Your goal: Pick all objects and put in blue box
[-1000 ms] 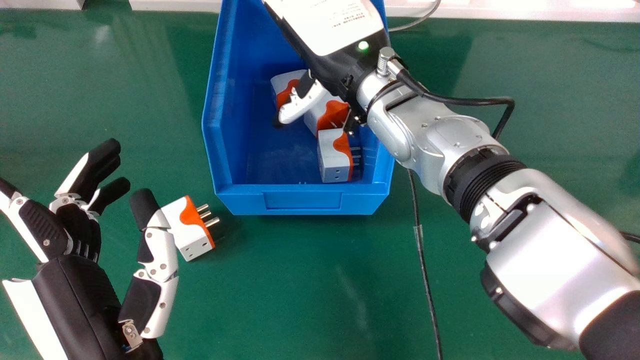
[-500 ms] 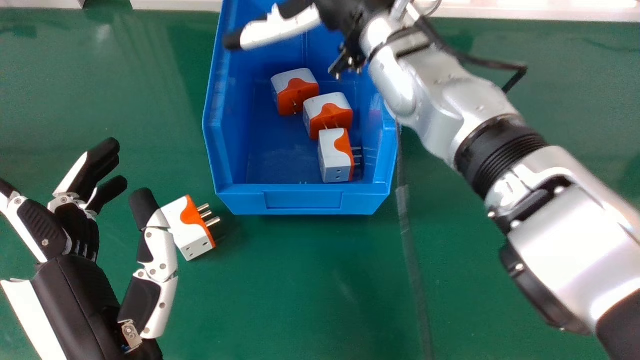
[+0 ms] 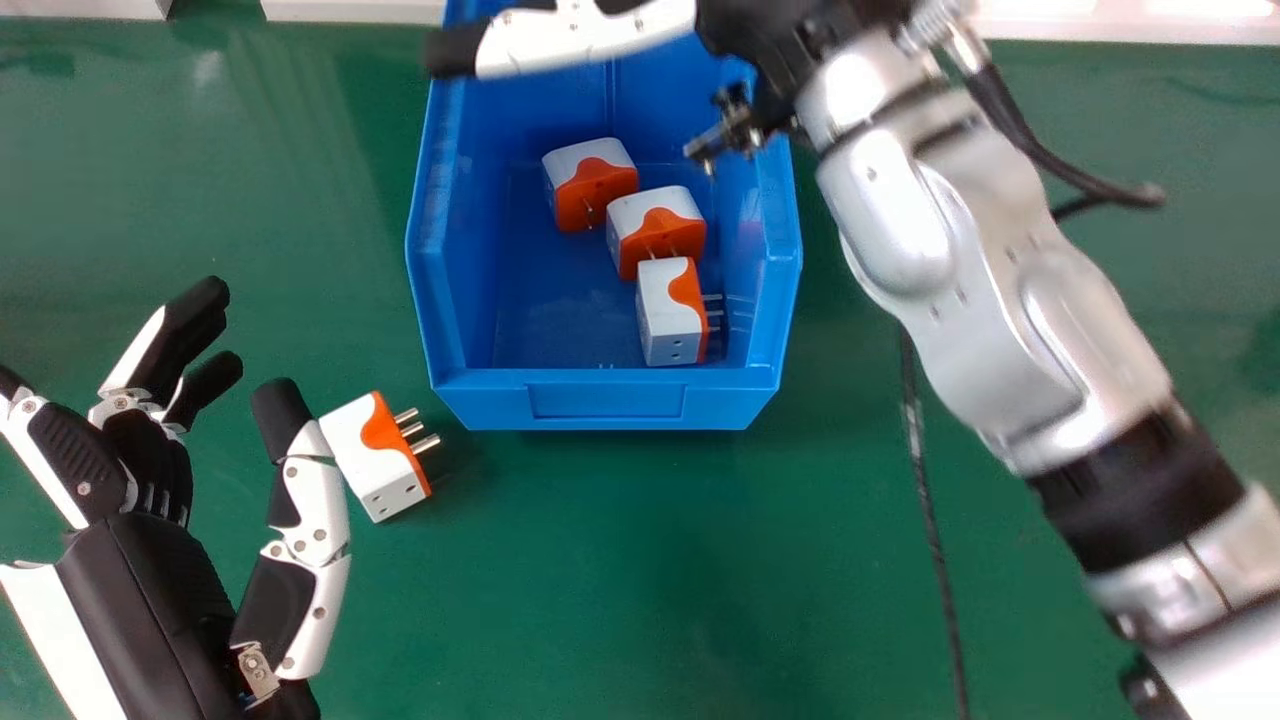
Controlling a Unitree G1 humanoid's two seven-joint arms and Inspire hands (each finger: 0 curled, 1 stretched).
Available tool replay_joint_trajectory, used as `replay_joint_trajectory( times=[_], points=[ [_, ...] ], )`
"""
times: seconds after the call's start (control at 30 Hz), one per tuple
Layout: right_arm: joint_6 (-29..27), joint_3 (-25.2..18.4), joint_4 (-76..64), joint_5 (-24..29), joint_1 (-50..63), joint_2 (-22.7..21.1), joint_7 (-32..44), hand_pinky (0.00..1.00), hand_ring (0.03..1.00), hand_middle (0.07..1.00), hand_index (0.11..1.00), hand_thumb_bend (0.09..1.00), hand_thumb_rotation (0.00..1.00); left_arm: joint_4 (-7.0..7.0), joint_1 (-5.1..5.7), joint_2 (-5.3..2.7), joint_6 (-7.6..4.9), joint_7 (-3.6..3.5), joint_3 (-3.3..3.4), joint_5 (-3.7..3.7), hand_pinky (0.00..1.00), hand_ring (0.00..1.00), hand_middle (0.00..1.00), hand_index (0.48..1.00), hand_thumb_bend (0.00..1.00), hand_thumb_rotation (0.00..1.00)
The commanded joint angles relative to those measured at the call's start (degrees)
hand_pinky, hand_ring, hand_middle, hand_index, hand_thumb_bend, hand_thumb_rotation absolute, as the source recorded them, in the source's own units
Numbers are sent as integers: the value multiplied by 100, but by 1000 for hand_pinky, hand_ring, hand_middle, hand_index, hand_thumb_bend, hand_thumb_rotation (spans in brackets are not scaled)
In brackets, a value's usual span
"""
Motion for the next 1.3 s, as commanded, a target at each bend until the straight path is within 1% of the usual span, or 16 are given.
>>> replay_joint_trajectory(
  times=[0.0, 0.07, 0.2, 0.23, 0.37, 0.43, 0.5, 0.57, 0.67, 0.7, 0.77, 0.8, 0.87, 0.97, 1.1, 1.27],
  points=[
    [-70, -346, -1604, 487, 587, -171, 622, 1000, 1000, 1000, 1000, 1000, 763, -287, 143, -437, -125, 127, 107, 35, 678, 738, 732, 740, 253, 0],
    [-215, -280, -1996, 659, 1044, -216, 831, 1000, 1000, 1000, 1000, 1000, 744, -321, 133, -462, -87, 172, 182, 55, 666, 728, 725, 735, 254, 0],
    [-659, -27, -2456, 828, 1809, -274, 1107, 1000, 1000, 1000, 1000, 1000, 671, -393, 102, -453, -35, 200, 304, -51, 662, 738, 730, 737, 246, 0],
    [-808, 53, -2451, 844, 1931, -254, 1146, 1000, 1000, 1000, 1000, 1000, 646, -398, 88, -436, -35, 207, 351, -84, 661, 739, 730, 737, 245, 0],
    [-1285, 339, -2099, 785, 2074, -200, 1332, 989, 1000, 1000, 1000, 1000, 588, -350, -12, -367, -144, 216, 579, -307, 668, 739, 736, 735, 243, 0],
    [-1491, 414, -1899, 722, 2047, -214, 1408, 998, 1000, 1000, 1000, 1000, 585, -356, -57, -405, -107, 309, 793, -235, 657, 727, 732, 734, 245, 0],
    [-1717, 479, -1666, 653, 1987, -225, 1431, 1000, 1000, 1000, 1000, 1000, 597, -370, -114, -420, -36, 389, 1031, -249, 650, 721, 726, 734, 239, 0],
    [-1926, 535, -1439, 591, 1925, -207, 1434, 1000, 1000, 1000, 1000, 1000, 604, -382, -159, -401, -2, 410, 1231, -416, 671, 730, 731, 738, 233, 0],
    [-2164, 630, -1113, 427, 1792, -145, 1450, 1000, 1000, 1000, 1000, 1000, 603, -336, -229, -353, -76, 422, 1533, -672, 696, 738, 747, 742, 242, 0],
    [-2212, 667, -1023, 370, 1748, -116, 1467, 1000, 1000, 1000, 1000, 1000, 600, -336, -238, -348, -72, 410, 1622, -723, 701, 740, 747, 743, 242, 0],
    [-2316, 769, -818, 308, 1634, -54, 1511, 1000, 1000, 1000, 1000, 1000, 588, -379, -251, -390, 17, 412, 1788, -720, 692, 733, 738, 735, 247, 0],
    [-2370, 828, -700, 281, 1574, -6, 1519, 1000, 1000, 1000, 1000, 1000, 581, -400, -258, -415, 50, 404, 1842, -722, 686, 728, 732, 729, 250, 0],
    [-2510, 946, -419, 214, 1456, 99, 1494, 1000, 1000, 1000, 1000, 1000, 567, -410, -285, -441, 60, 377, 1907, -746, 681, 722, 723, 721, 251, 0],
    [-2663, 1144, -1, 90, 1268, 228, 1550, 1000, 1000, 1000, 1000, 1000, 555, -398, -307, -458, 33, 333, 1940, -748, 674, 723, 724, 721, 253, 0],
    [-2929, 1403, 700, -189, 1062, 435, 1341, 1000, 1000, 1000, 1000, 1000, 567, -461, -268, -530, 65, 299, 1903, -688, 668, 724, 721, 722, 250, 0],
    [-3150, 1695, 1416, -593, 849, 616, 1098, 1000, 1000, 1000, 1000, 1000, 585, -490, -274, -560, -17, 285, 1889, -751, 658, 707, 716, 717, 261, 0]
  ],
)
